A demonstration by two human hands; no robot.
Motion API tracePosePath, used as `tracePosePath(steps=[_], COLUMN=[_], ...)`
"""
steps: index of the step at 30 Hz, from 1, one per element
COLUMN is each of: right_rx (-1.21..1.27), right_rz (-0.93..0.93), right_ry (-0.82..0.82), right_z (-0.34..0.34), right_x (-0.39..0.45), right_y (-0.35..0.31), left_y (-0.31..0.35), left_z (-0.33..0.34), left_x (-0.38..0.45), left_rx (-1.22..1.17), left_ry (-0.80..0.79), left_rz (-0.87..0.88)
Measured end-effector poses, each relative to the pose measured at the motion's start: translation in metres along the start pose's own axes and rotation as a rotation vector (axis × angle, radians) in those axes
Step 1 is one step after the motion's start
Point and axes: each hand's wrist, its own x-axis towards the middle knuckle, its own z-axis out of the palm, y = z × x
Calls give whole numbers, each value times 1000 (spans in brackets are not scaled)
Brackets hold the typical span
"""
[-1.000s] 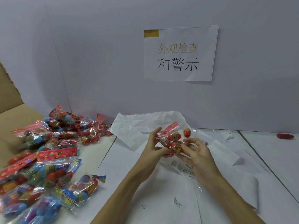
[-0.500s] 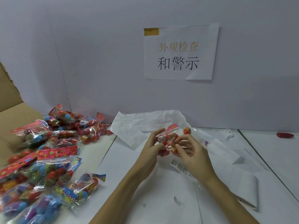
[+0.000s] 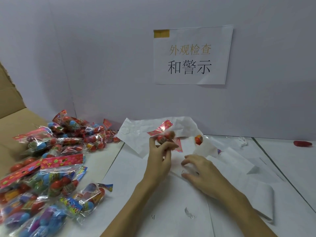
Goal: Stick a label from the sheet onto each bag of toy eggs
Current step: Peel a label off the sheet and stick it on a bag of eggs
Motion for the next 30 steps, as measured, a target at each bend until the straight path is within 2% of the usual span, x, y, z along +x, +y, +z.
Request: tracePosePath(steps=[5,10,20,24,30], right_rx=[24,35,47,-42,-71], right_rz=[6,13,35,9,-12], right_ry=[-41,-40,-11,22,39], right_z=[-1,-1,1,1,2], right_x=[1,0,2,5,6], right_y=[6,6,3,1,1], left_y=[-14,-20,-18,-18,-21], left_z=[1,-6,-8,-4,1], left_x=[-6,-4,0,2,1], left_rx=[204,246,163,91,91], left_ry=[-391,-475,-420,-390,-317], left_rz=[13,13,-65,-124,-97])
